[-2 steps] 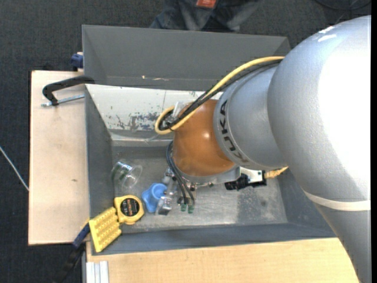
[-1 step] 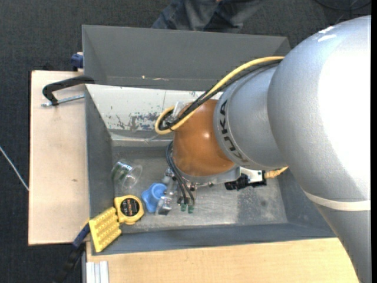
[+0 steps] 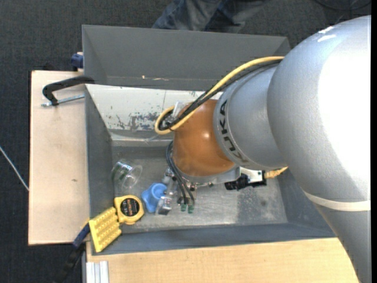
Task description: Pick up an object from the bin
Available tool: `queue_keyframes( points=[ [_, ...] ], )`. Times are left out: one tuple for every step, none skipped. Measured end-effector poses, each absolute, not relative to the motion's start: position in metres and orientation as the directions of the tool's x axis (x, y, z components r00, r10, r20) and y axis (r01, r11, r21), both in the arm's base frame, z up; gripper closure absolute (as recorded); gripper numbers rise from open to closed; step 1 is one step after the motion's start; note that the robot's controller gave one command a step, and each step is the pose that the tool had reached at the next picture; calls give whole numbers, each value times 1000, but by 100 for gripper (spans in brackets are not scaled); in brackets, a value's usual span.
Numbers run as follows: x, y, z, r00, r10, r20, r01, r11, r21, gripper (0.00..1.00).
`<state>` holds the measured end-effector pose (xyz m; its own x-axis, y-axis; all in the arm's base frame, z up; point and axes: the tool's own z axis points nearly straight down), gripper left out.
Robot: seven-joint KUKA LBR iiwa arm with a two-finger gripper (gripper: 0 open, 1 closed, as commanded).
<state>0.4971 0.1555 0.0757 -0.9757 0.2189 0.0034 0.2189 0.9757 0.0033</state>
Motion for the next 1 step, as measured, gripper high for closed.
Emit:
queue_keyframes(
  points=[
    [496, 155, 78, -976, 218, 3, 218, 976, 2, 100]
  ],
)
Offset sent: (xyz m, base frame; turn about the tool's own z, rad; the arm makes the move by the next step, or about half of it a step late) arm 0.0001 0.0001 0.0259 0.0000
